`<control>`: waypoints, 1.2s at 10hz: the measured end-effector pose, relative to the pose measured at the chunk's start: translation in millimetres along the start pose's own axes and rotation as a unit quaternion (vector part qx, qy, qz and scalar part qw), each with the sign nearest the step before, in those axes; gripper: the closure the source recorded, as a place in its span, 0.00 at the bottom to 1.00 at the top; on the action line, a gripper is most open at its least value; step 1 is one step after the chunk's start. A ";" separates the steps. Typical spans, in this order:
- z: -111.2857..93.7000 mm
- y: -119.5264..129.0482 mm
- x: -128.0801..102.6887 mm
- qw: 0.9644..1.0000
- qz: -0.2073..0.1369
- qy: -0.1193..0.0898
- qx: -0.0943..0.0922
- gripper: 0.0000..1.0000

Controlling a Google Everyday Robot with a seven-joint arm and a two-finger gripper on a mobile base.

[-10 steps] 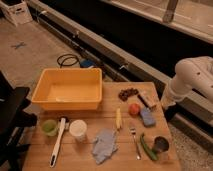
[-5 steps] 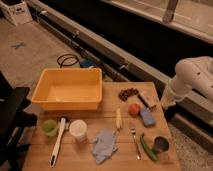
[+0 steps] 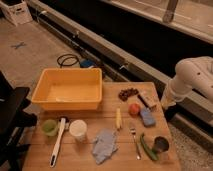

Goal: Place fork in paper cup

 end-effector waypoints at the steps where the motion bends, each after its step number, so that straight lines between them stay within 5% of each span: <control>1: 0.0 0.1 0.1 1.000 0.000 0.000 0.000 0.97; 7: -0.8 -0.2 -1.7 1.000 -0.007 0.001 0.002 0.97; 12: 3.0 18.6 -61.3 0.993 -0.115 -0.023 -0.001 0.97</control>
